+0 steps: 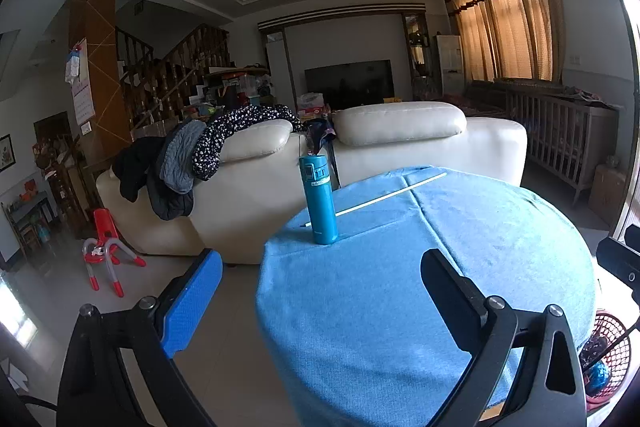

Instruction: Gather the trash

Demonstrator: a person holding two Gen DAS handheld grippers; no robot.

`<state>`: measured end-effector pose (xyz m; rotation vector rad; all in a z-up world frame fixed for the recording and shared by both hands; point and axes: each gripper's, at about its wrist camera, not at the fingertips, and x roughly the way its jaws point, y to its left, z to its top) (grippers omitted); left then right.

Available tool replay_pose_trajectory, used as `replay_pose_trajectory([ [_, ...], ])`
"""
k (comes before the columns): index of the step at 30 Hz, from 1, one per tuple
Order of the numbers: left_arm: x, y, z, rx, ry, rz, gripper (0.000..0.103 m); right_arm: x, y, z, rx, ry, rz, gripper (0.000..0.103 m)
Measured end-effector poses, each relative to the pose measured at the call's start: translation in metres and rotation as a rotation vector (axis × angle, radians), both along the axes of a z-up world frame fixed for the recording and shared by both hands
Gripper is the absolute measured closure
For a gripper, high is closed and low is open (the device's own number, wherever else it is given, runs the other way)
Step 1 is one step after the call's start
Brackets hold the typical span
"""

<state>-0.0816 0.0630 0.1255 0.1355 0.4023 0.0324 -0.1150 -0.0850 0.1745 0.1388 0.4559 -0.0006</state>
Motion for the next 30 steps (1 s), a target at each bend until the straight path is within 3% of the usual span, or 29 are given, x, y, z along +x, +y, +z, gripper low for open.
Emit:
replay_pose_trajectory([
  [30,0.013,-0.001,-0.011,0.003,0.031,0.007,0.003,0.017,-0.002,-0.005,0.011,0.021,-0.008,0.027],
])
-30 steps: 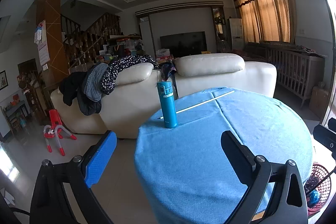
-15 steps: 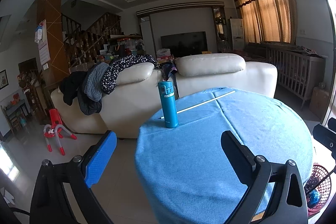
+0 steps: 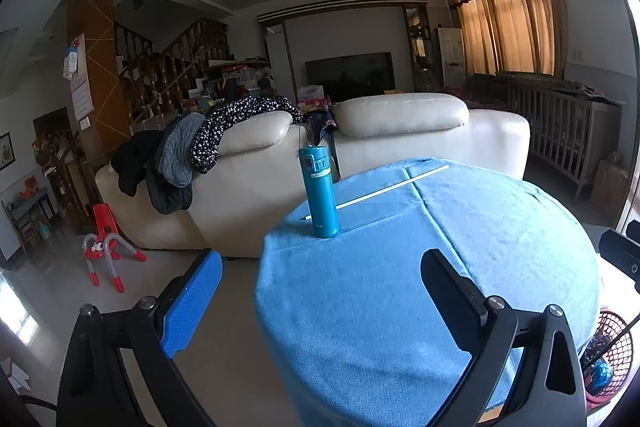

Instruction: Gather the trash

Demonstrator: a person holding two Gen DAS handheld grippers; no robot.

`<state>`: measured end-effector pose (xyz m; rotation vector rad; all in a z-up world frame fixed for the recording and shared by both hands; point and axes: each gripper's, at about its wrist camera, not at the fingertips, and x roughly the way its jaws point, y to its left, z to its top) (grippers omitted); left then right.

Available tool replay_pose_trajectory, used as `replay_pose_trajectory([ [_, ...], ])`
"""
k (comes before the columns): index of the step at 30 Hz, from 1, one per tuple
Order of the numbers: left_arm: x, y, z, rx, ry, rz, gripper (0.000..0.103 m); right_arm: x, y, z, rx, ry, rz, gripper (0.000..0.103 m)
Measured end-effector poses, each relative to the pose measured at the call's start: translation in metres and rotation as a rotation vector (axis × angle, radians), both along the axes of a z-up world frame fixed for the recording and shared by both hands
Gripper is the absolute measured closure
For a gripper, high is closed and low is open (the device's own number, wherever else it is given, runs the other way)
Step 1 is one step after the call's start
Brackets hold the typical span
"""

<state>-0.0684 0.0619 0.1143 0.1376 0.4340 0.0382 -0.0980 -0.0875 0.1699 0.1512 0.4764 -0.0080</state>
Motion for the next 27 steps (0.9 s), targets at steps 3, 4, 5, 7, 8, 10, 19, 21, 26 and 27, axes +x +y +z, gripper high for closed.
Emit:
replay_pose_trajectory([
  [3,0.0008,-0.001,-0.0004,0.0,0.005,-0.001,0.003,0.0012,-0.0037,-0.0008,0.012,0.003,-0.006,0.027],
  [4,0.0004,-0.0013,-0.0007,0.0,0.007,-0.002,0.003,0.0015,-0.005,-0.0008,0.014,0.003,-0.008,0.027],
  [5,0.0002,-0.0017,-0.001,0.0,0.008,-0.003,0.003,0.0016,-0.0057,-0.0012,0.016,0.004,-0.01,0.027],
  [7,-0.0002,-0.002,-0.0008,0.002,0.008,-0.001,0.003,0.0018,-0.0076,-0.0018,0.019,0.005,-0.012,0.027],
  [8,-0.0003,-0.0021,-0.0008,0.002,0.007,-0.001,0.003,0.0014,-0.008,-0.0022,0.021,0.005,-0.013,0.027],
  [10,0.0002,-0.0015,-0.0003,0.0,0.007,-0.002,0.003,0.0011,-0.0087,-0.0023,0.023,0.006,-0.014,0.027],
  [19,-0.0006,0.001,-0.0018,-0.003,0.007,0.001,0.003,0.0003,-0.0082,-0.0001,0.021,-0.005,-0.017,0.027],
  [21,0.0001,0.001,-0.0025,-0.004,0.011,-0.002,0.003,0.0021,-0.0081,-0.0008,0.022,0.0,-0.018,0.027],
  [26,-0.0003,0.0035,-0.0045,-0.008,0.017,0.0,0.003,0.0039,-0.0073,-0.0035,0.024,0.011,-0.017,0.027],
  [27,-0.0003,0.0038,-0.0052,-0.009,0.018,0.0,0.003,0.0042,-0.0071,-0.0038,0.024,0.011,-0.017,0.027],
])
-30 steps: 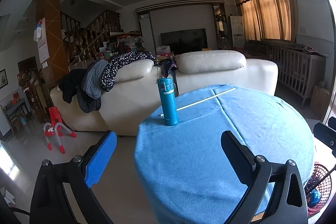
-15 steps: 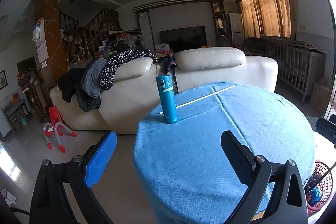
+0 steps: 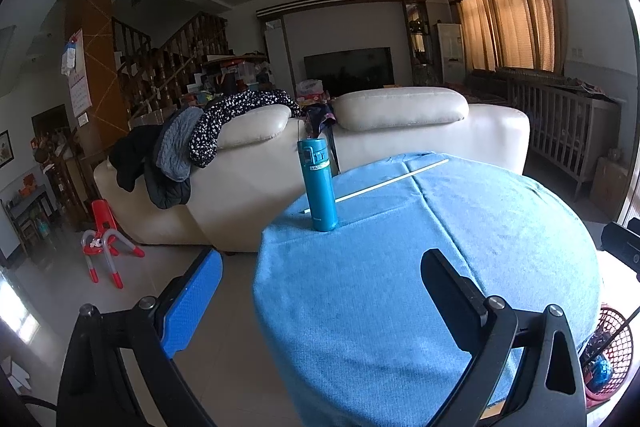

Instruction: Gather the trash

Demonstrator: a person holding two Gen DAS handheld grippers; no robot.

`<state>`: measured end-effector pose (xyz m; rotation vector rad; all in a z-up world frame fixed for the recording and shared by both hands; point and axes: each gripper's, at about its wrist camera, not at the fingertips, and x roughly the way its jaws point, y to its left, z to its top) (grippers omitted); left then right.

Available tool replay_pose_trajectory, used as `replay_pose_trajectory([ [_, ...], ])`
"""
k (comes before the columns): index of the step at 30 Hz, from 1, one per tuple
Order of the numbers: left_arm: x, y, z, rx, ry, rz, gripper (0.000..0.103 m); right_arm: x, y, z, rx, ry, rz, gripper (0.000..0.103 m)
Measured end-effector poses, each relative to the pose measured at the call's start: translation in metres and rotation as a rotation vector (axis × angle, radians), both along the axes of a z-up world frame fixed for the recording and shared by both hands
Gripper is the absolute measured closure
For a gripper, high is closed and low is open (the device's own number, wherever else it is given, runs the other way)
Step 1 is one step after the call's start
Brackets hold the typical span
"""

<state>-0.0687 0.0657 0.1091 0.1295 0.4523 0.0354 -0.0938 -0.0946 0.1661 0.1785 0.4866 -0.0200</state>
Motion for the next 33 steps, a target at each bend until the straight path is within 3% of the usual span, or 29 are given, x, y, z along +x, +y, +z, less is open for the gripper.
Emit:
replay_pose_trajectory([
  [21,0.007,-0.001,-0.003,0.008,0.017,-0.004,0.003,0.01,-0.004,-0.003,0.001,0.004,-0.008,0.027],
  [33,0.043,-0.021,-0.01,0.043,0.058,-0.027,0.003,0.044,-0.025,-0.008,0.002,0.006,-0.033,0.027],
])
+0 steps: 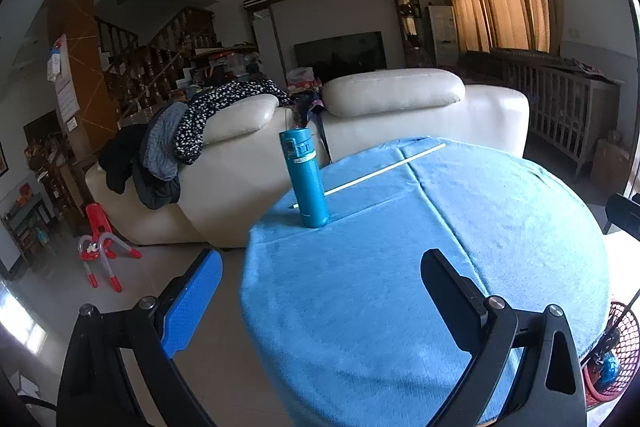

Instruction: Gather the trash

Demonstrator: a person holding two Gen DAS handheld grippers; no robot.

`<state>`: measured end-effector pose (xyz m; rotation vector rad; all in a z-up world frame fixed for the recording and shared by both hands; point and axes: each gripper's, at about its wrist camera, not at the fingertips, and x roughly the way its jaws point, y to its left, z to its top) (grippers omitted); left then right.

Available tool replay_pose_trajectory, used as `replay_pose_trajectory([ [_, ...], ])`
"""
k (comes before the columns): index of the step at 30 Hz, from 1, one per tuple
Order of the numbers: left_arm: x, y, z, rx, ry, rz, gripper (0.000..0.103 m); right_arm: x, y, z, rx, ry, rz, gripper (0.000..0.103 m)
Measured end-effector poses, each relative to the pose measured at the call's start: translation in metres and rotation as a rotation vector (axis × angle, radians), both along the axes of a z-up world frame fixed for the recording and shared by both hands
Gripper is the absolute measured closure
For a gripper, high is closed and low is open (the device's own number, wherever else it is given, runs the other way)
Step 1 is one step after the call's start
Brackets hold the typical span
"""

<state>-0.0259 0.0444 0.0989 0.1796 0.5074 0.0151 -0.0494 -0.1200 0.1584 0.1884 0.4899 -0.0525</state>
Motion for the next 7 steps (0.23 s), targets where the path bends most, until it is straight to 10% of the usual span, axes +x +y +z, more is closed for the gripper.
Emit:
replay_pose_trajectory([
  [7,0.04,-0.018,-0.017,0.004,0.043,-0.016,0.003,0.035,-0.025,-0.017,0.028,0.032,-0.039,0.027],
])
